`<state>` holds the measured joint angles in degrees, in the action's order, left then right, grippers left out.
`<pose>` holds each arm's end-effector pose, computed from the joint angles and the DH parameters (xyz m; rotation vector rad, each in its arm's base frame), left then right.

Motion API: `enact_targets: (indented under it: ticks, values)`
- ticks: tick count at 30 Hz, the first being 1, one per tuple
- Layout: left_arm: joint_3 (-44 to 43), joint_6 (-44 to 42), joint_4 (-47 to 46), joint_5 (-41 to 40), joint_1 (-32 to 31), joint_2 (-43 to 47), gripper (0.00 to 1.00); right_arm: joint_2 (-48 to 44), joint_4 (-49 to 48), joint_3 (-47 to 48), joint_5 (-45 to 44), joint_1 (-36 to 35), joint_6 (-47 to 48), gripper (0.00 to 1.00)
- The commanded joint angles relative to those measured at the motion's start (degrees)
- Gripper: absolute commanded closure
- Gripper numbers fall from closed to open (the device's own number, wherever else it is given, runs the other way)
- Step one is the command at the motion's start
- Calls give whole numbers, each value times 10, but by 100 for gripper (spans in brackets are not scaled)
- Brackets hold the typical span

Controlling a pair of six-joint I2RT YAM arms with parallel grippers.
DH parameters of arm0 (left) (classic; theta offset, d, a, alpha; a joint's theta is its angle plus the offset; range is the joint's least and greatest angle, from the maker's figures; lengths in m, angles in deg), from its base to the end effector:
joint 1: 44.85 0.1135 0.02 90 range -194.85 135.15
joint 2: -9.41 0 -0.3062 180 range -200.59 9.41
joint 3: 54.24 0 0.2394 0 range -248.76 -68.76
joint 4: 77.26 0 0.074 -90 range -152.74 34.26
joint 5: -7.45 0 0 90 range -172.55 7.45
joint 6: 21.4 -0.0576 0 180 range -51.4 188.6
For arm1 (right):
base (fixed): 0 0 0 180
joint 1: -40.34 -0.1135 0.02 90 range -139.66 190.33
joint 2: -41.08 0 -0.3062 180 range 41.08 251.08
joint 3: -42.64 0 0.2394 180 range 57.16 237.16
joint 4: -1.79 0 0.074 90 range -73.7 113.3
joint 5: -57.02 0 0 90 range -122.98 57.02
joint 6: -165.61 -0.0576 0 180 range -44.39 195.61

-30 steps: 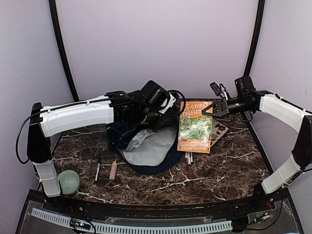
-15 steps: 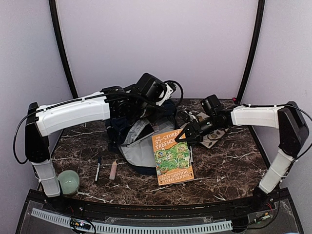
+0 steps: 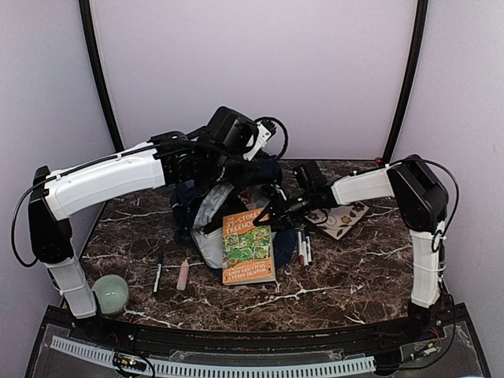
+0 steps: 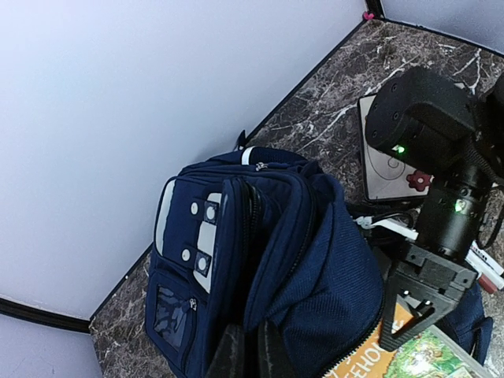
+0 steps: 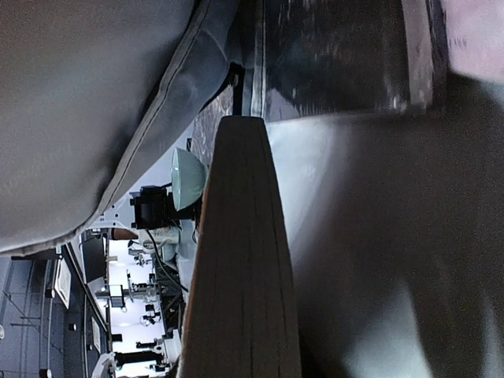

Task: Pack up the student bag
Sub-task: Place the book in the largest pocket of the bag.

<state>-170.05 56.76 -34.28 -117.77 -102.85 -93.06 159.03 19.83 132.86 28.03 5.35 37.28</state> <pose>0.2530 -0.3422 0.4078 0.8236 1.8103 0.1252 0.3369 0.2973 0.1996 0.5202 -2.4915 -1.7704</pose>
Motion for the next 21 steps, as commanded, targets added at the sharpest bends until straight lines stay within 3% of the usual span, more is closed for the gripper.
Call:
enact_targets:
  ticks: [1, 10, 15, 21]
  values:
    - [3, 0, -61, -28, 3, 87, 100, 60, -97, 80, -21, 5, -50, 100]
    - [27, 8, -52, -13, 3, 107, 100, 137, -100, 171, -70, 10, -74, 100]
    - [50, 12, -64, -14, 3, 118, 100, 162, -27, 226, -111, 13, -5, 100]
    - [55, 11, -61, -16, 3, 119, 100, 150, -44, 190, -104, 16, -25, 75]
